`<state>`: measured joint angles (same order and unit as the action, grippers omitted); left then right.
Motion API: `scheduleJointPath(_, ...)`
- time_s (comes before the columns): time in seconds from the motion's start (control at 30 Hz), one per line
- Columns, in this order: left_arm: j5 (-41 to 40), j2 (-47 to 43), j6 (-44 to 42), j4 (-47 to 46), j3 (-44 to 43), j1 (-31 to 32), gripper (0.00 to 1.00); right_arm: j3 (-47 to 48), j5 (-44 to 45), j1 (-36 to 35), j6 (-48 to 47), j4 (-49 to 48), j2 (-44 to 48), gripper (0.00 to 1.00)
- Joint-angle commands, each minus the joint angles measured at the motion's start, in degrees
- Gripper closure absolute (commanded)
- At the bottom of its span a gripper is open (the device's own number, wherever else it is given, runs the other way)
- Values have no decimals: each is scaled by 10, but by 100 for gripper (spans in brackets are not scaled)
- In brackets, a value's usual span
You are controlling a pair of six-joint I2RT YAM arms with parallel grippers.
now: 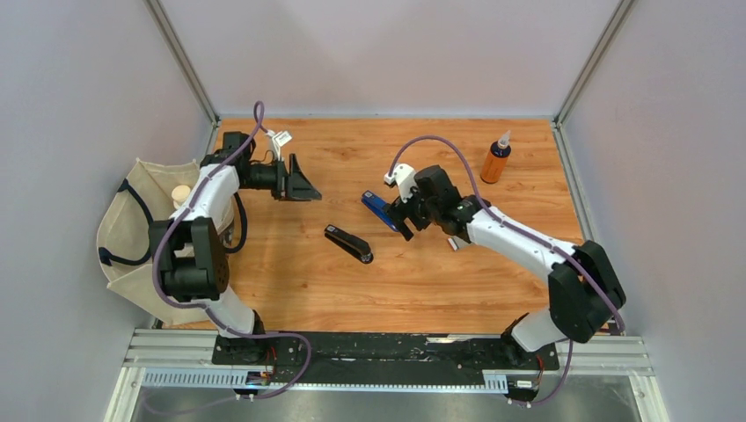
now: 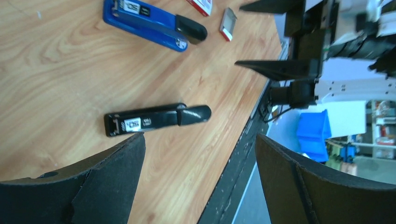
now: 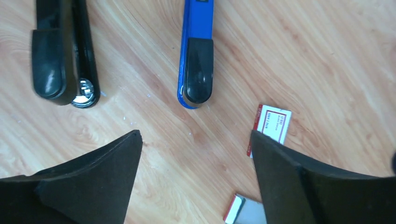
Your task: Load the staples into the stapler
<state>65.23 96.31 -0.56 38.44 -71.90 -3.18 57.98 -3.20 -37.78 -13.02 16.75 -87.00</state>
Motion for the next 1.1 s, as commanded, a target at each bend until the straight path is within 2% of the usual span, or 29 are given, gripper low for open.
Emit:
scheduleJointPath(0.0,-13,-90,-195,202,-40,-14,5,29,-4,2,-55,104,69,2)
scheduleJointPath(0.07,-40,-141,-197,202,-23,-24,5,15,24,2,-61,111,116,0)
scheduleJointPath(0.2,-165,-266,-193,162,25,-31,5,-5,90,10,-71,121,205,0)
scheduleJointPath(0.3,-227,-353,-185,149,44,-34,5,-3,134,28,-68,126,267,0)
scheduleJointPath(0.5,-346,-508,-151,115,60,-34,5,19,301,31,-25,95,375,0)
scheduleJointPath(0.67,-402,-636,-124,74,84,-34,0,-18,313,31,-32,59,461,0)
scheduleJointPath(0.73,-411,-669,-113,73,87,-34,0,-44,312,32,-38,36,492,0)
scheduleJointPath(0.9,-408,-687,-103,95,81,-34,0,-116,305,43,-36,-29,566,0)
scheduleJointPath(1.07,-420,-685,-98,78,91,-34,0,-136,306,52,-39,-52,605,0)
